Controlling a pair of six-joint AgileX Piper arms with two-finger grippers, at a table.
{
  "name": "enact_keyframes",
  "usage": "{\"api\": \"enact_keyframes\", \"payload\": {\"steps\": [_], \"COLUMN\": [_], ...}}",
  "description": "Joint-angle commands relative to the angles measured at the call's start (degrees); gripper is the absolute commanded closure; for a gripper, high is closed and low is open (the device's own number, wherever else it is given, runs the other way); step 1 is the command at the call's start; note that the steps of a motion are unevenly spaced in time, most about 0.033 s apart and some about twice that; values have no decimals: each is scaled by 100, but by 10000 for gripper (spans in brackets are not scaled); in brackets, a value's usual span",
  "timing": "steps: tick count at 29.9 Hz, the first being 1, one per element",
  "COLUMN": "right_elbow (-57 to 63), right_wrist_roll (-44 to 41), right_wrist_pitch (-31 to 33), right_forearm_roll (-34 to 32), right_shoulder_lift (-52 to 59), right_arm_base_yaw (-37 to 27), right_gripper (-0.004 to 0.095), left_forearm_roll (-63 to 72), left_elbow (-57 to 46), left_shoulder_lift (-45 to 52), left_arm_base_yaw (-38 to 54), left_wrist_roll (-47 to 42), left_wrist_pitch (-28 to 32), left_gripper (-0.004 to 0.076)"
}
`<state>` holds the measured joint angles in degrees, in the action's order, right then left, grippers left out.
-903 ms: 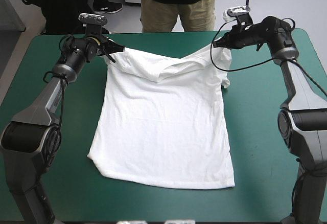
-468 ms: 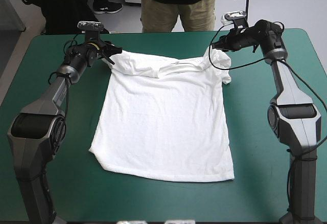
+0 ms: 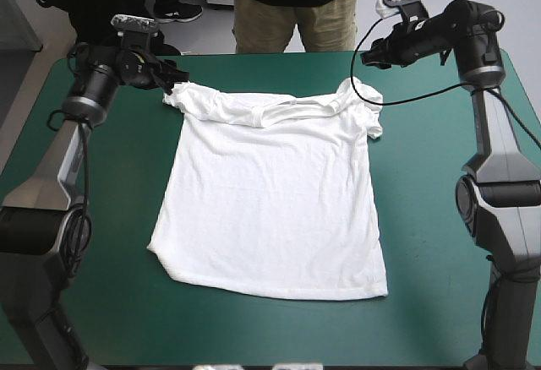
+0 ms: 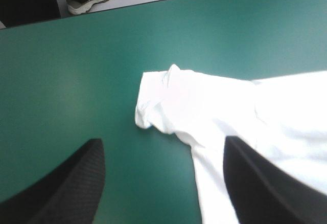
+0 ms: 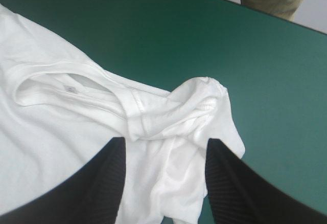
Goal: Fold the cloth
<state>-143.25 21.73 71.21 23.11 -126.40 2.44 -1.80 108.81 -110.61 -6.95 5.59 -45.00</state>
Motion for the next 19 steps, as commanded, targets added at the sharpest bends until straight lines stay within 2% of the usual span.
{"api": "enact_keyframes", "payload": {"steps": [1, 8, 15, 19], "right_elbow": [131, 1682, 4163, 5406], "right_wrist_roll": [-17, 85, 236, 236], "right_wrist_pitch": [34, 34, 34, 34], "right_forearm_roll": [207, 428, 440, 450], "right_shoulder_lift": [887, 2300, 4204, 5155], "right_arm_base_yaw": [-54, -41, -41, -41], "right_gripper": [485, 485, 490, 501], "left_forearm_roll": [127, 180, 330, 330], "left_elbow": [52, -1157, -3094, -4244], "left_shoulder_lift": [1088, 2595, 4012, 4650], "left_arm_base_yaw": [3, 3, 3, 3], "left_wrist_roll": [374, 343, 158, -15], "left_wrist_pitch": [-470, -1028, -1421, -1361], "left_gripper": [260, 260, 260, 260]}}
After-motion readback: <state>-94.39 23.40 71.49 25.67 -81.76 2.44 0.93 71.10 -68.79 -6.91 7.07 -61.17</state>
